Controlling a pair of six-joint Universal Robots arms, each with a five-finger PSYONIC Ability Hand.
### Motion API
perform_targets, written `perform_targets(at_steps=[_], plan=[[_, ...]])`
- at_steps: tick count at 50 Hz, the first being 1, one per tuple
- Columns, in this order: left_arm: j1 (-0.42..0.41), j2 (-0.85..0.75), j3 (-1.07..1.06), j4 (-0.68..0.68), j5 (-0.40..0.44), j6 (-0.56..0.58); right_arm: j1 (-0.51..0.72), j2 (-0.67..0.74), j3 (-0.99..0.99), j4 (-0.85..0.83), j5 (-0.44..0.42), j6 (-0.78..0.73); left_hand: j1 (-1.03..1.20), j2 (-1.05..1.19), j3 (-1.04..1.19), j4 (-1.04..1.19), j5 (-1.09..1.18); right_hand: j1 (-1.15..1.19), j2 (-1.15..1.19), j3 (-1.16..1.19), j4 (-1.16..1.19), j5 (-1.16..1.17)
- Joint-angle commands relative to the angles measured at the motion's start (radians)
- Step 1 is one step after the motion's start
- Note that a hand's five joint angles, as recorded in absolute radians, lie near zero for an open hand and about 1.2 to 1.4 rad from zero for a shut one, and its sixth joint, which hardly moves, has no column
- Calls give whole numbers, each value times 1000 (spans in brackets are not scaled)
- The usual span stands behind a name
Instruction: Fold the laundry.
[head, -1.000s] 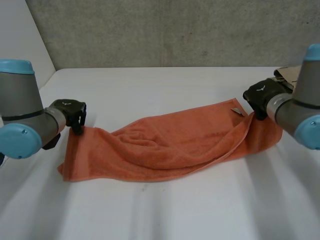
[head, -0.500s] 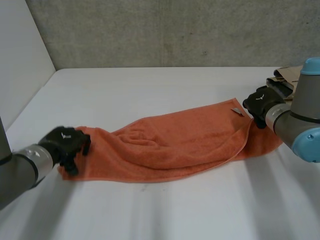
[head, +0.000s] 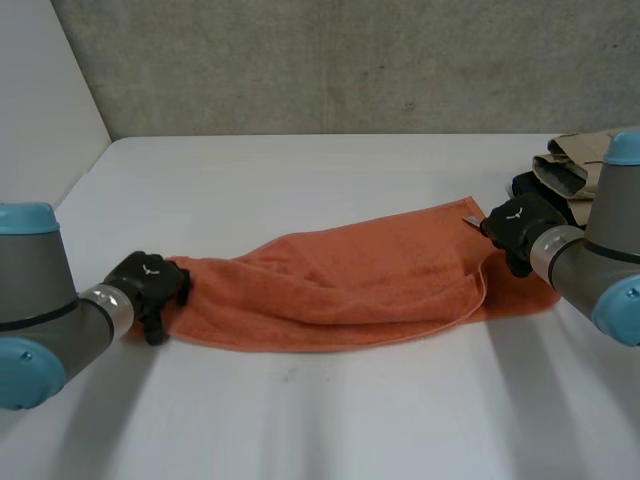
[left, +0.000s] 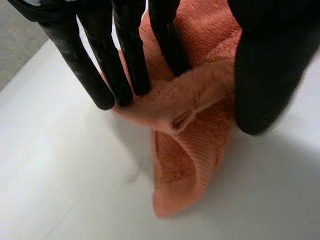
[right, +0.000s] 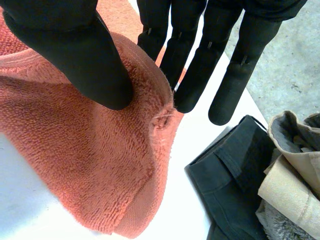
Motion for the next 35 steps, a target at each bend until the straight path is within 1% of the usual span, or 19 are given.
perform_targets(at_steps=[1,2,5,8,12,14,17,18,20,22,25,35], plan=[[0,7,31,29,-24,25,-4,-12,23,-5,-14,-1,671,598,597,603,607,253,213,207,198,222],[-2,25,27,23,-21,16,-6,-14,24,-5,-14,-3,735,662,662,667,671,253,213,207,198,222],[-7,56,20,6,-11,-3,-7,-14,24,-5,-14,-5,756,683,683,688,692,253,213,207,198,222],[-17,104,18,-39,14,-33,-12,-23,24,3,-14,-5,791,718,718,723,727,253,213,207,198,222],[-20,163,24,-141,42,-69,-15,-60,23,40,-16,-17,777,704,703,709,713,253,213,207,198,222],[-20,192,32,-216,46,-75,-20,-93,23,92,-22,-38,716,643,642,648,652,253,213,207,198,222],[-19,209,41,-290,54,-79,-23,-124,26,156,-31,-73,587,514,513,519,522,253,213,207,198,222],[-19,210,49,-328,54,-84,-23,-141,30,199,-40,-93,490,417,417,422,426,253,213,207,198,222],[-19,205,52,-359,54,-79,-23,-152,33,231,-51,-110,425,352,351,357,361,253,213,207,198,222],[-19,182,64,-364,49,-79,-21,-158,41,264,-74,-116,398,325,325,330,334,253,213,207,198,222],[-19,136,80,-344,45,-79,-18,-152,59,262,-86,-115,398,325,325,330,334,253,213,207,198,222],[-34,42,107,-284,32,-78,-33,-127,82,224,-83,-113,378,305,304,310,314,253,213,207,198,222]])
